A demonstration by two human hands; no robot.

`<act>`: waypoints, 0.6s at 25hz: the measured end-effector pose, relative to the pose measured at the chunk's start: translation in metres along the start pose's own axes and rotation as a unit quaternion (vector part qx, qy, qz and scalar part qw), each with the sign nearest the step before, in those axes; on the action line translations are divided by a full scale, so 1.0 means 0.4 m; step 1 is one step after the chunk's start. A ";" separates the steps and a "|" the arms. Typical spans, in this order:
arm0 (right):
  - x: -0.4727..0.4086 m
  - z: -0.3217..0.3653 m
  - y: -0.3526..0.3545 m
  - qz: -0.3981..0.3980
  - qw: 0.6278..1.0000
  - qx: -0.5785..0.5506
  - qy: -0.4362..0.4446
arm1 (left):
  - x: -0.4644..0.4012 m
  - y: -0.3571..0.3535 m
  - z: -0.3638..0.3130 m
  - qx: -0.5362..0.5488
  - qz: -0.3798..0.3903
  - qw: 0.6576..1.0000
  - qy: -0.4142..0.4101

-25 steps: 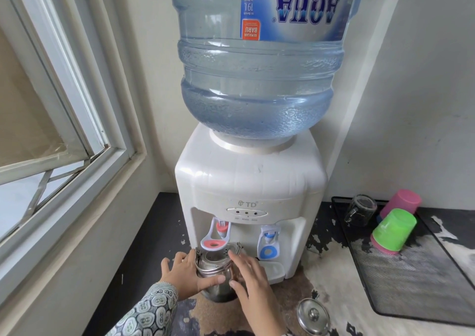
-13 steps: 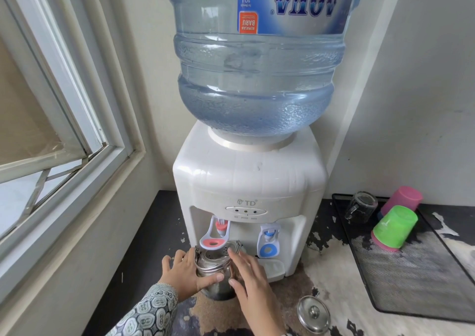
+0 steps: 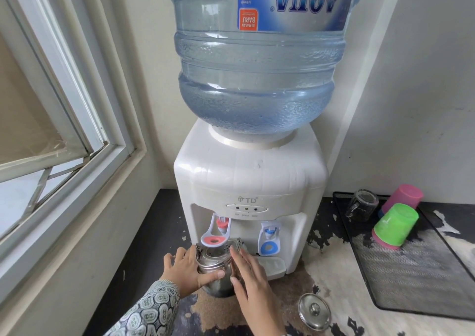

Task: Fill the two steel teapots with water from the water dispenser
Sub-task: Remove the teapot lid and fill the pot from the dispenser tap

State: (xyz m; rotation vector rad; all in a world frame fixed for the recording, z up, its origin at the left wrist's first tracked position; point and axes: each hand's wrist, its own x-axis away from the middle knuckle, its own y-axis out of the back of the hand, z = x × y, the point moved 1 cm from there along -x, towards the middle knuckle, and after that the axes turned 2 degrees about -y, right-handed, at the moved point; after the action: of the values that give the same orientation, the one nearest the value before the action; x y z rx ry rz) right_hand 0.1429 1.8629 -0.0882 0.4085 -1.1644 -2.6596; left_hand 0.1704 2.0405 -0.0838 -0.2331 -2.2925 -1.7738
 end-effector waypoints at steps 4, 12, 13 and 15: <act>0.004 -0.001 -0.002 -0.002 1.000 -0.006 0.000 | 0.002 -0.001 0.000 0.002 -0.007 1.000 0.000; 0.007 0.001 -0.005 0.011 0.999 -0.049 -0.016 | 0.000 -0.003 0.000 0.001 -0.017 1.000 0.007; 0.006 0.002 -0.005 0.016 0.998 -0.059 -0.017 | -0.001 -0.004 -0.001 0.000 -0.018 1.000 0.006; -0.004 0.005 0.002 0.016 0.995 -0.099 -0.017 | -0.003 -0.002 -0.001 0.002 -0.018 1.000 0.006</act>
State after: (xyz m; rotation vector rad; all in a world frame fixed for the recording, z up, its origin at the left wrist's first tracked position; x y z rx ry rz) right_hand 0.1436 1.8643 -0.0859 0.3083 -0.8956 -2.7303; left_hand 0.1712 2.0398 -0.0848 -0.1798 -2.3051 -1.7833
